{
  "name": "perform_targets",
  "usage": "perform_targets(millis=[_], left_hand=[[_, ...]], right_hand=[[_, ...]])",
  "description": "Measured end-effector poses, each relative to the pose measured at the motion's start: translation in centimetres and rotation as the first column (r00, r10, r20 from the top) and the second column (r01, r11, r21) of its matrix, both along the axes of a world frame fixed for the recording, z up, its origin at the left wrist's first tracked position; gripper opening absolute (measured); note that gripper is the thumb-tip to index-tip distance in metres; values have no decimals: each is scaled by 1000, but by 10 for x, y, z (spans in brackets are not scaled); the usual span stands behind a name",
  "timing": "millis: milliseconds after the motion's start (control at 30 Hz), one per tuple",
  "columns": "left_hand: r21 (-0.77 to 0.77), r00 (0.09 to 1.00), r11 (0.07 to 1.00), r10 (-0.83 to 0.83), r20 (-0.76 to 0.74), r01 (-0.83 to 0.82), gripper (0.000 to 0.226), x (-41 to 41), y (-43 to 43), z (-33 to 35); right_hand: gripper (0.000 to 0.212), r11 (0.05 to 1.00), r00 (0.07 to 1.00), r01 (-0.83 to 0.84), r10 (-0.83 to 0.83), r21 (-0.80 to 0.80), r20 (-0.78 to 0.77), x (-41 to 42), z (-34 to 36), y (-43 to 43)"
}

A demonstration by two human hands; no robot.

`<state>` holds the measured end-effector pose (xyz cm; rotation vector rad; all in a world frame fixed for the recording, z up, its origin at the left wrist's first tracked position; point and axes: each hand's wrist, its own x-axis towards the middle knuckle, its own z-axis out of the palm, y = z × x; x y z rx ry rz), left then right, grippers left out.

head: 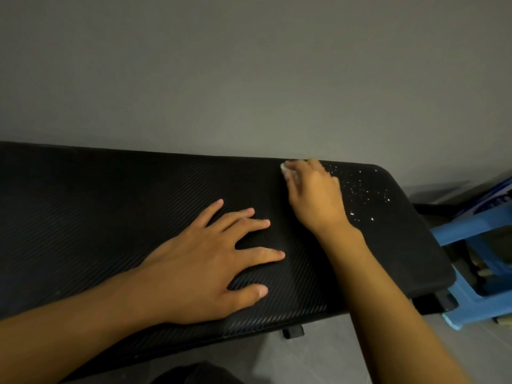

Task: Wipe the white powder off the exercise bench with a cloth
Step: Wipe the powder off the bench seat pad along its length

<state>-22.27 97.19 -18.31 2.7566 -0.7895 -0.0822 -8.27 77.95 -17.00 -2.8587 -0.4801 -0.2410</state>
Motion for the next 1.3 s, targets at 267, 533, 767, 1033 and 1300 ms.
perform_targets(millis=[267,533,767,1033,1300], left_hand=[[16,1000,1000,5,-16,-5,58,0,-1,2],[5,1000,1000,-1,-21,1,60,1,0,0],[-10,1000,1000,1,7,-1,59,-1,1,-2],[-7,1000,1000,-5,27,6,58,0,1,-4],[2,999,1000,1,35,-1,59,0,1,-5]], right_hand=[[34,975,975,220,-220,-10,6,-5,0,-40],[30,973,979,-190,197,-131,44,-95,-4,-40],[26,987,984,147,-153,65,90,-75,-11,-94],[31,992,981,126,-120,-27,152,-84,-6,-87],[24,994,998,6,-13,113,61,-75,-10,-69]])
